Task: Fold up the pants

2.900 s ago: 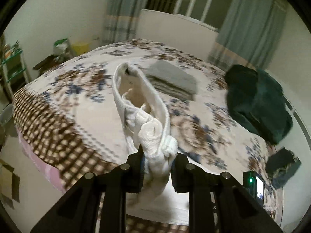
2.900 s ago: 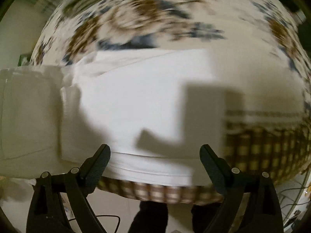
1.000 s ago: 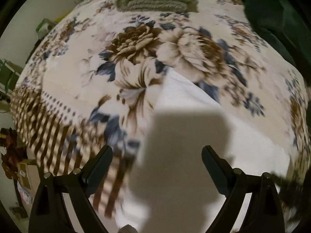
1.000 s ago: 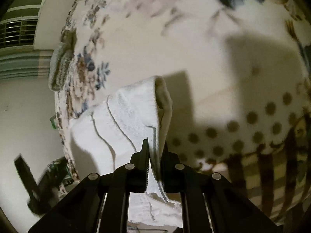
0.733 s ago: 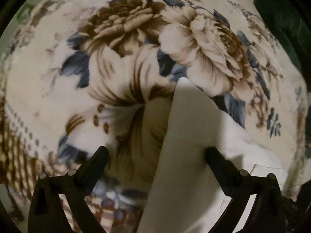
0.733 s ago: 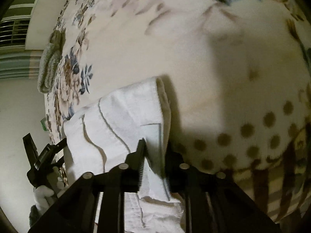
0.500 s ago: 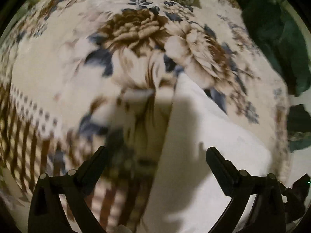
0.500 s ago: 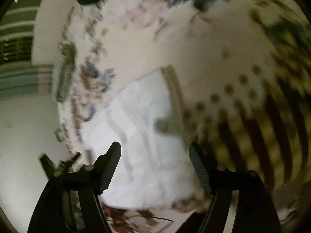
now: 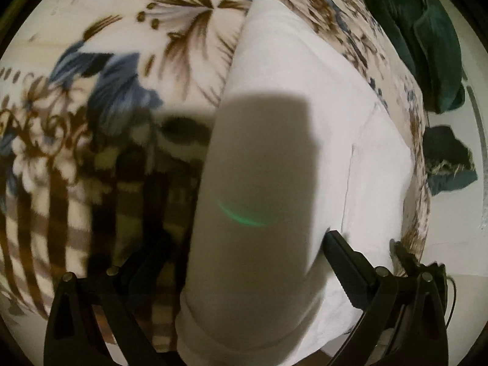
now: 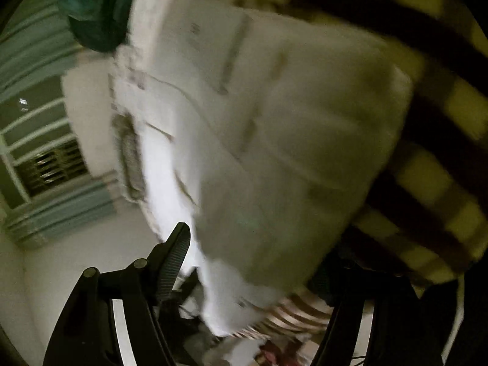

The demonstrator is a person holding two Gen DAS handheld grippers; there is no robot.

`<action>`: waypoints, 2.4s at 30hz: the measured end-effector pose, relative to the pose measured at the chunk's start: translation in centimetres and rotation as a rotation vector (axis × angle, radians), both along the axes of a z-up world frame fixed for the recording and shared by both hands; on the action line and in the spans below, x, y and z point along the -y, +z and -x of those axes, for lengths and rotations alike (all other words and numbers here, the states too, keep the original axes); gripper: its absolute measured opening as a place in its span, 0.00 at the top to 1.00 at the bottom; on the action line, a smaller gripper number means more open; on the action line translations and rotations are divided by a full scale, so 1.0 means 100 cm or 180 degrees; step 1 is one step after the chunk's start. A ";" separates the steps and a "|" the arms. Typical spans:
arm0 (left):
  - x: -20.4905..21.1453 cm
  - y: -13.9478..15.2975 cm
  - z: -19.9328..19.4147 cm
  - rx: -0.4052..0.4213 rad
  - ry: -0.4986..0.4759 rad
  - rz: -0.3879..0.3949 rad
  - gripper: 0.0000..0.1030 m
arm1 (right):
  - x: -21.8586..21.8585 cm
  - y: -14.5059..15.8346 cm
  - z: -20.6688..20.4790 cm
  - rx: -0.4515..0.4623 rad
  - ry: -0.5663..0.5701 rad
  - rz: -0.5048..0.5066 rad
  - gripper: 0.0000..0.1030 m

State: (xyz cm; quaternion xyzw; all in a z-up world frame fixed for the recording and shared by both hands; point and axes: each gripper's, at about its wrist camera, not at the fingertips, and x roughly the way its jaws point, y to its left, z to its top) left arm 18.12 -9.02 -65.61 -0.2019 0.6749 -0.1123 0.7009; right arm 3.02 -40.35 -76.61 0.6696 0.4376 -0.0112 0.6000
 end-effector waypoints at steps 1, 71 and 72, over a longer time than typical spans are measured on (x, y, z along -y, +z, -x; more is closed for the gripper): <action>-0.001 -0.002 -0.003 -0.0001 0.0047 0.0044 0.01 | -0.001 0.003 -0.002 0.0086 -0.0005 0.0019 0.28; -0.231 0.138 -0.475 0.1319 0.0132 -0.0850 0.63 | -0.240 0.188 -0.599 0.0261 0.1466 0.2277 0.28; -0.227 0.145 -0.469 0.1333 0.0125 -0.0935 0.59 | -0.245 0.202 -0.597 0.0240 0.1530 0.2506 0.16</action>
